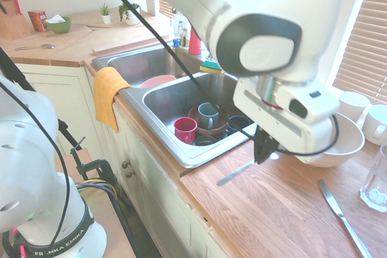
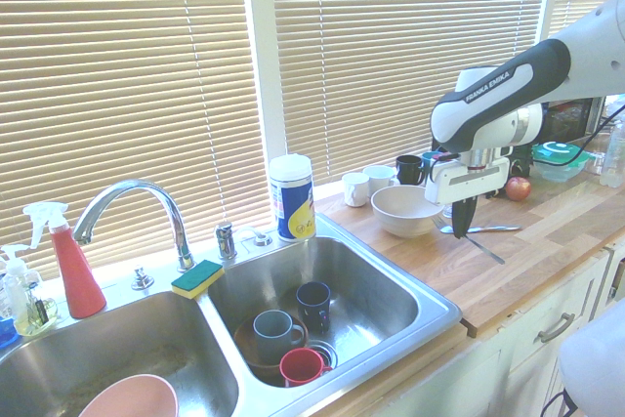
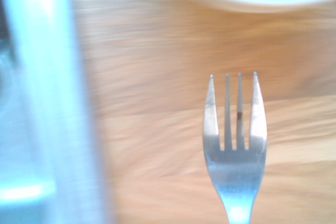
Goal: Put the fork into the sink
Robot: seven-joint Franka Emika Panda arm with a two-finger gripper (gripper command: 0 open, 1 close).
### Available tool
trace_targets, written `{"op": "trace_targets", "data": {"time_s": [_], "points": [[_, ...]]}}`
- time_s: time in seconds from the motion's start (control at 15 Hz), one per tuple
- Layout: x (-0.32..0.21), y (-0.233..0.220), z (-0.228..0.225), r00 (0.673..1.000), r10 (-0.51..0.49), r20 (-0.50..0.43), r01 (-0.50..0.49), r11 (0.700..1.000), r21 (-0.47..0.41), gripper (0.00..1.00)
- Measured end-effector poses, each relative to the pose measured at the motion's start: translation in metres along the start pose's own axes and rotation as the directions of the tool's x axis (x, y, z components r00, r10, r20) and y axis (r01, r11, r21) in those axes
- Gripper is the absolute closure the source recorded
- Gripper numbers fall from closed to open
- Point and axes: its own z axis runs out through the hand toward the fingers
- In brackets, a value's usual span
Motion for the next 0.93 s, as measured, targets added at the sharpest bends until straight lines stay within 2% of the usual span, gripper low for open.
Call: {"op": "trace_targets", "data": {"time_s": [0.2,0.47,0.73,0.93], "points": [[-0.051,-0.070,-0.008,0.997,-0.068,-0.026,0.068,0.998,0.004,1.00],[-0.106,-0.176,0.023,0.990,-0.132,-0.057,0.133,0.991,0.021,1.00],[-0.113,-0.247,0.085,0.987,-0.153,-0.044,0.153,0.988,0.009,1.00],[-0.108,-0.269,0.119,0.985,-0.168,-0.026,0.168,0.986,-0.005,1.00]]}}
